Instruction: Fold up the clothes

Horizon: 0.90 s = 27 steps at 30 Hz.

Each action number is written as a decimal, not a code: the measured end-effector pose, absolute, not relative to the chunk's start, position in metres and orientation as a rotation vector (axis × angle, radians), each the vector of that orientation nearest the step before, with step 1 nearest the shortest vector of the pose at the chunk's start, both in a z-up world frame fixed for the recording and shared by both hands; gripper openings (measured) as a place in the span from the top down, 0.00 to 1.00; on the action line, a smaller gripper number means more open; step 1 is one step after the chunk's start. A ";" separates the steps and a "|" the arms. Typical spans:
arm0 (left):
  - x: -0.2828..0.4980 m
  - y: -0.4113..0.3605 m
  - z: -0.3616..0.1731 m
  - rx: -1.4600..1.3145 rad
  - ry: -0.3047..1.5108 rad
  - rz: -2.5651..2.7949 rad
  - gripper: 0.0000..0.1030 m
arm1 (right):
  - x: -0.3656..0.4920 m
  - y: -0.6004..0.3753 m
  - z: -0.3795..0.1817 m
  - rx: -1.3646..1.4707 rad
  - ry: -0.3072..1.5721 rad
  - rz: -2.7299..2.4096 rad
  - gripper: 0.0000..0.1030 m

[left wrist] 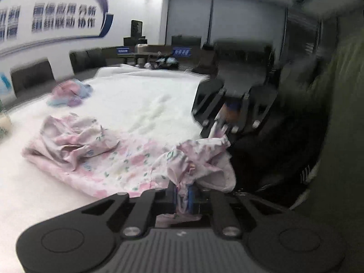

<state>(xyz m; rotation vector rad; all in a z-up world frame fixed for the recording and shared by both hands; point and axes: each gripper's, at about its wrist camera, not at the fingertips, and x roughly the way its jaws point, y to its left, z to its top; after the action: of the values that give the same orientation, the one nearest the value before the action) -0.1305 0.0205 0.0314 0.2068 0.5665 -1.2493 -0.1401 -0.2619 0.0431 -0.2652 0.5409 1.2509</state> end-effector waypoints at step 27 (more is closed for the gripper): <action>-0.055 0.034 0.006 -0.319 0.715 -0.672 0.71 | -0.037 -0.281 0.021 0.284 0.745 0.738 0.76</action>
<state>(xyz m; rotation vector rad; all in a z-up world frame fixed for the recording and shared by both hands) -0.0551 0.0336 0.0061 -0.3190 0.7155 -0.6725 -0.0365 -0.2814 0.0213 0.2843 0.7451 0.7376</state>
